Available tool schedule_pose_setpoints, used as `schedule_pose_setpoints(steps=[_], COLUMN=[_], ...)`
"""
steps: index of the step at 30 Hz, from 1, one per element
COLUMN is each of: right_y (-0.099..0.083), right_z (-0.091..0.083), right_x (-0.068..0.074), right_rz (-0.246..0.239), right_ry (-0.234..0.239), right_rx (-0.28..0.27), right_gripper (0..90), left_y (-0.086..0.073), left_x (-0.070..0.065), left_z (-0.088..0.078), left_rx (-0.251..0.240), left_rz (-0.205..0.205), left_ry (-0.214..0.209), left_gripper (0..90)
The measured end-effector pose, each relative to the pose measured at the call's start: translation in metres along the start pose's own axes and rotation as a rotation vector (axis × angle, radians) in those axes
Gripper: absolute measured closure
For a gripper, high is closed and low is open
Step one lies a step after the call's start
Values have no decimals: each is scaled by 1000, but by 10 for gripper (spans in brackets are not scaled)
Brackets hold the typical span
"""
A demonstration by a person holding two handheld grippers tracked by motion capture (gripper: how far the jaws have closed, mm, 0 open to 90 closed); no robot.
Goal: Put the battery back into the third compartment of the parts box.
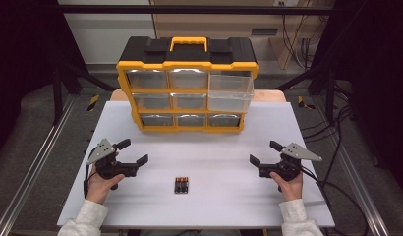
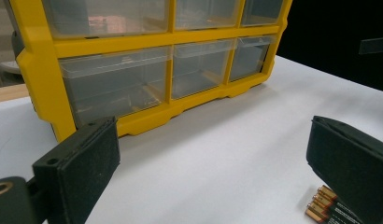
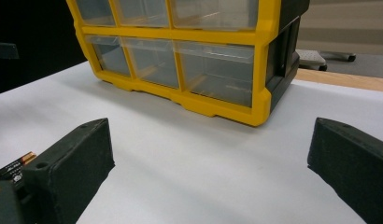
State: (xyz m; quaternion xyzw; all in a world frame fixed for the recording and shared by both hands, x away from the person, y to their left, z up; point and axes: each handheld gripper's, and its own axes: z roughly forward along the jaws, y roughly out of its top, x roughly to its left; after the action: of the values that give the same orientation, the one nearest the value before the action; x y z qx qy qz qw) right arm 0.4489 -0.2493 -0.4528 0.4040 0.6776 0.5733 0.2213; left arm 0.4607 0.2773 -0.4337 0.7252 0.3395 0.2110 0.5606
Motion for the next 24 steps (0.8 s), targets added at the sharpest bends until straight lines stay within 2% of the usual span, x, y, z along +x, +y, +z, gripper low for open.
schedule_pose_setpoints(steps=[5, 12, 19, 24], right_y=[1, 5, 10, 16], right_z=[0, 1, 11, 17], right_x=[0, 6, 23, 39], right_rz=[6, -13, -49, -49], right_ry=[-5, -23, -1, 28], right_rx=[4, 23, 63, 76], right_gripper=[9, 5, 5, 6], left_y=[1, 0, 0, 0], left_x=[0, -1, 0, 0], left_z=[-1, 0, 1, 0], left_rx=[-2, 8, 7, 9], left_rz=[0, 0, -5, 0], left_ry=[5, 4, 3, 4], left_gripper=[23, 22, 22, 22])
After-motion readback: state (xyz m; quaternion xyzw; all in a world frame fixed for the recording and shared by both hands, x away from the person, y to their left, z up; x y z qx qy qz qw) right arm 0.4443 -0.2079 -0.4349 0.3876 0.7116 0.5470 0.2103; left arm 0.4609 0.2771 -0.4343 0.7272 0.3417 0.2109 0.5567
